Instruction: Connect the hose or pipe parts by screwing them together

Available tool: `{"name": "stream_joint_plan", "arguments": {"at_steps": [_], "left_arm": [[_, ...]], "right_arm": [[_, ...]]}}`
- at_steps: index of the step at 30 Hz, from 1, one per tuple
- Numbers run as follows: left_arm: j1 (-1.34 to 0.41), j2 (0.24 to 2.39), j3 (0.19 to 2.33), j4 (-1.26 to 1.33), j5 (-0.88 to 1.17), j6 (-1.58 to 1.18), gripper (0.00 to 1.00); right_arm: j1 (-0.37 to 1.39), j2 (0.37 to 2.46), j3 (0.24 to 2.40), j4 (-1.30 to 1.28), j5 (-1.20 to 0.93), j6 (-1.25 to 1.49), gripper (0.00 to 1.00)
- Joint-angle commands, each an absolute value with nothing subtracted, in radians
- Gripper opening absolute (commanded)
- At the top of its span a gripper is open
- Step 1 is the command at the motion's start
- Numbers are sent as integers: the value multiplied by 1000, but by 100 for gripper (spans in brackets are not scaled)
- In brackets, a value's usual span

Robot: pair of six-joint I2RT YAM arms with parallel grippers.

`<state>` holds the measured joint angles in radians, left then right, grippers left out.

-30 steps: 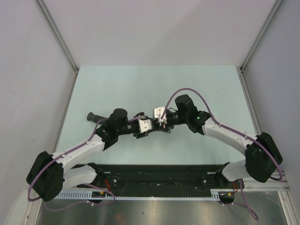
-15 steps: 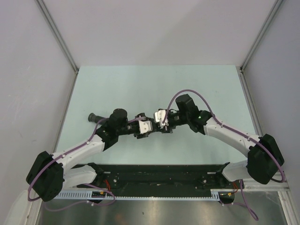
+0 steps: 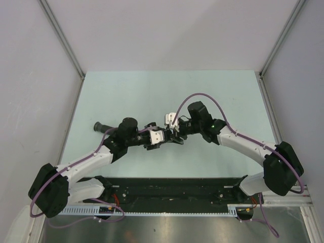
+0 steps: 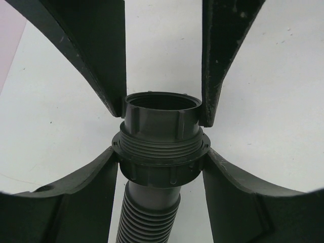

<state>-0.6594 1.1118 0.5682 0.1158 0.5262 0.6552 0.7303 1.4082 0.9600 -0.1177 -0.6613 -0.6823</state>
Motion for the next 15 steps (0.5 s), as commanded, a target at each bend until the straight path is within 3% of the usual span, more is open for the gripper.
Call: {"name": "stream_joint_plan", "arguments": {"at_steps": [1, 15], "left_arm": [[-684, 1075, 588, 328, 611, 666, 0], [-684, 1074, 586, 388, 551, 621, 0]], "right_arm": [[749, 1436, 985, 18, -701, -526, 0], [770, 1500, 983, 101, -591, -269, 0]]}}
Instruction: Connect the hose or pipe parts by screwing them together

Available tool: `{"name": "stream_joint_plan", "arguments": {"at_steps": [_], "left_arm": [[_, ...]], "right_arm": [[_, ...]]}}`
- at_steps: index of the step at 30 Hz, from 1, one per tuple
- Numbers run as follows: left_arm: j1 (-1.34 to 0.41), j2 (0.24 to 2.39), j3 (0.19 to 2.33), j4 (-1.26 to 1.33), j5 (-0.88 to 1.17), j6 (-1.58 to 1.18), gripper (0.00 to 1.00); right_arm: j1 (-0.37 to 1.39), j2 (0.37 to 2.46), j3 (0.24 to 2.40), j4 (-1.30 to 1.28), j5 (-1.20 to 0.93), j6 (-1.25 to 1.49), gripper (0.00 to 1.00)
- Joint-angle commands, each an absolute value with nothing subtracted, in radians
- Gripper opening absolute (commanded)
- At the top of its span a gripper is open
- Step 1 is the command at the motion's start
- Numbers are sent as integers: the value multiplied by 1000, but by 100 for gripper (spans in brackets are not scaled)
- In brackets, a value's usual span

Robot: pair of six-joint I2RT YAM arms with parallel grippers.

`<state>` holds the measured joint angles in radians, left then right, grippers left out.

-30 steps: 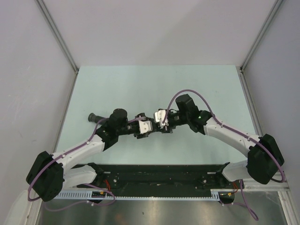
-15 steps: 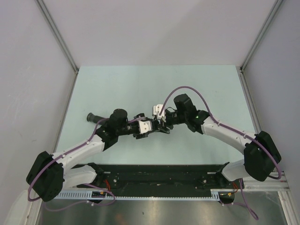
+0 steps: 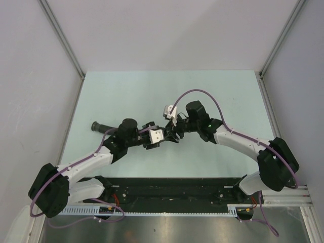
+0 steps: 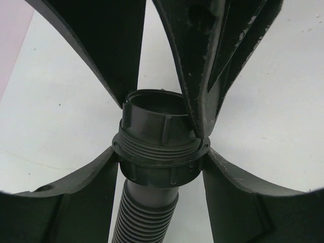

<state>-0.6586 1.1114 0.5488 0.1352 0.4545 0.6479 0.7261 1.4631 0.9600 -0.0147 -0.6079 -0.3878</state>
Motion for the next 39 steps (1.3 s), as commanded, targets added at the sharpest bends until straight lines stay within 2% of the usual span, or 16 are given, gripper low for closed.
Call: {"name": "stream_joint_plan", "arguments": {"at_steps": [1, 9, 17, 39], "left_arm": [[-684, 1074, 586, 393, 548, 621, 0], [-686, 1066, 575, 408, 546, 629, 0], [-690, 1039, 538, 414, 575, 692, 0], [-701, 1045, 522, 471, 578, 701, 0]], "right_arm": [[770, 1506, 983, 110, -586, -256, 0], [772, 1537, 985, 161, -583, -100, 0], [755, 1552, 985, 167, -647, -61, 0], [704, 1646, 1011, 308, -738, 366, 0]]}}
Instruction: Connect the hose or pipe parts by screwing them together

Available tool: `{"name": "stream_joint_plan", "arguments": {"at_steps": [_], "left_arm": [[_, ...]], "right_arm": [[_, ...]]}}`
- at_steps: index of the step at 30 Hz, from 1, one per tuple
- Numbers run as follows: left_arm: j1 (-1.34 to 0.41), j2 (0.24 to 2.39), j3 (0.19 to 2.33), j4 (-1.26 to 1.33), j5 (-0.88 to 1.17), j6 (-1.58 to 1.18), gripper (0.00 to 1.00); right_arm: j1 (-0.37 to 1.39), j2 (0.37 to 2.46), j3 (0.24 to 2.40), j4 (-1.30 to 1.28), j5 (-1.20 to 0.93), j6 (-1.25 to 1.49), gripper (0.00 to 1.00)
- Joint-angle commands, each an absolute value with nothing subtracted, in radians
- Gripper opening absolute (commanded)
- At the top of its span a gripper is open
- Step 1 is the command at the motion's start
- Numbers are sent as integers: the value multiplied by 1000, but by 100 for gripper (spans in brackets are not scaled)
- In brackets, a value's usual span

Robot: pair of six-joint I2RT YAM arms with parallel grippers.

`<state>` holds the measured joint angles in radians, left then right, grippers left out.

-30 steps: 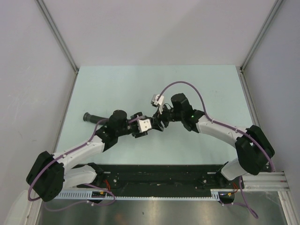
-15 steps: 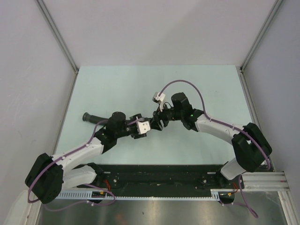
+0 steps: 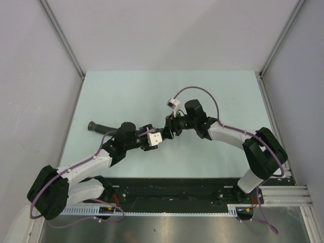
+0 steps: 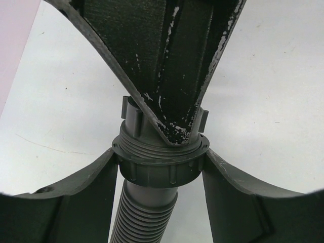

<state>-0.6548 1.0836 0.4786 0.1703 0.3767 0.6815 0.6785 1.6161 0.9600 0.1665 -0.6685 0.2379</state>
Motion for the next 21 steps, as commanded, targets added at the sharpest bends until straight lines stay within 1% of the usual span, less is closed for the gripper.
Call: {"name": "stream_joint_plan", "arguments": {"at_steps": [1, 14, 21], "left_arm": [[-701, 1045, 520, 472, 578, 700, 0], [-709, 1048, 514, 492, 606, 729, 0], [-712, 1038, 495, 495, 640, 761, 0]], "right_arm": [[701, 1646, 1011, 311, -741, 374, 0], [696, 1695, 1032, 327, -788, 561, 0], [689, 1715, 1071, 267, -836, 583, 0]]}}
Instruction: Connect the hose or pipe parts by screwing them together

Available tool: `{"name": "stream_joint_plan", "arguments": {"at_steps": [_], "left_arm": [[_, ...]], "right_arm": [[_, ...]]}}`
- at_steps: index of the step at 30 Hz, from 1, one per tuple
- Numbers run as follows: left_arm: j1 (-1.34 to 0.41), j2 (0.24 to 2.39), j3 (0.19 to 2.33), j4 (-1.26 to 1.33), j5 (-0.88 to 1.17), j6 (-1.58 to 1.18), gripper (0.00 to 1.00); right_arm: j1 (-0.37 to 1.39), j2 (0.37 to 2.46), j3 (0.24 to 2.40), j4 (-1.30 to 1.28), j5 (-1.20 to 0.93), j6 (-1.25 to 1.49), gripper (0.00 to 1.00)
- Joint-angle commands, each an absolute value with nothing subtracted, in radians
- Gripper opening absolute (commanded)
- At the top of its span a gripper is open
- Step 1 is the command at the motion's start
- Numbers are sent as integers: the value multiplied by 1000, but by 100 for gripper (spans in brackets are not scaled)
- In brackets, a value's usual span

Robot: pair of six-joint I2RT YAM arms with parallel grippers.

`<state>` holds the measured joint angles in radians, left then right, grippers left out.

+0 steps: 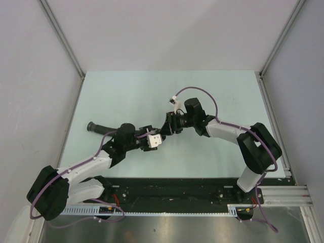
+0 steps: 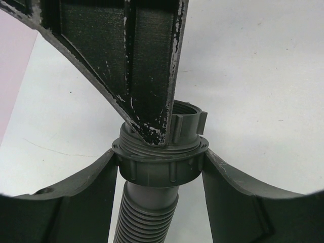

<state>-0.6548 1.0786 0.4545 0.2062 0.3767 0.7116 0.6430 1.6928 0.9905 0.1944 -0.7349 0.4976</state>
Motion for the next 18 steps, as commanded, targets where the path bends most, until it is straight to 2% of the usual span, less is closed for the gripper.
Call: {"name": "stream_joint_plan", "arguments": {"at_steps": [1, 9, 18], "left_arm": [[-712, 1043, 495, 497, 638, 762, 0], [-718, 1057, 488, 497, 640, 773, 0], [-744, 1068, 483, 495, 597, 799, 0]], "right_arm": [[690, 1717, 1074, 262, -841, 581, 0], [683, 1727, 1088, 210, -871, 606, 0], [690, 1769, 1091, 310, -891, 848, 0]]}}
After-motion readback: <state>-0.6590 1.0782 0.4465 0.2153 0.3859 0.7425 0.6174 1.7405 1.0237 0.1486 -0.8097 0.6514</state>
